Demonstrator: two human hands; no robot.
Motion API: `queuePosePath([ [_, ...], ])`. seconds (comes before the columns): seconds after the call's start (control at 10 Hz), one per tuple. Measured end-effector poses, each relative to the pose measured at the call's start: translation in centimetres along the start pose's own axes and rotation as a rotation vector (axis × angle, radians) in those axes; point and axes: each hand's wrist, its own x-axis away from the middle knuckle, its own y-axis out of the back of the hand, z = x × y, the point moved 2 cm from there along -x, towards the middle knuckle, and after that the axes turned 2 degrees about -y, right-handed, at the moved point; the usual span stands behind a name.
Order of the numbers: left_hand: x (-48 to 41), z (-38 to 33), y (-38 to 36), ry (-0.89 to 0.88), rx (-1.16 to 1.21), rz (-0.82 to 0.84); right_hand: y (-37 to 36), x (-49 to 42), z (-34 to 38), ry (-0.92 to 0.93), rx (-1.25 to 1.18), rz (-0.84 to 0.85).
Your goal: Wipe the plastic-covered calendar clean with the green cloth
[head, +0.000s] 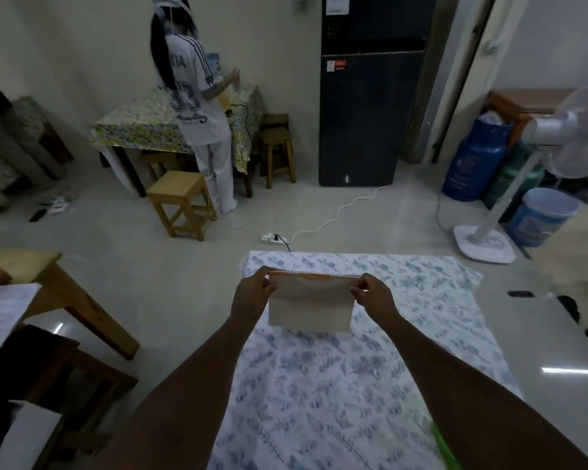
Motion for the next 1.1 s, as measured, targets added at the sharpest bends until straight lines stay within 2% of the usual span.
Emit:
queuePosePath([
  [0.2,-5.1,2.4,2.7,0.08,-0.018,-0.056,-3.0,-5.2,4.7,0.045,0.103,0.031],
  [0.7,-7.5,7.2,1.1,0.213,-0.052,-0.016,-8.5,-7.8,3.8,-0.017,0.202,0.037],
  [1.0,-5.8,4.4,1.0,0.116,-0.089,-0.106,-3.6,-6.9,3.0,0.096,0.38,-0.016],
  [1.1,-6.2,2.2,1.2,-0.006,-0.211,-0.051,-1.2,-7.2,3.4,0.171,0.473,-0.018],
])
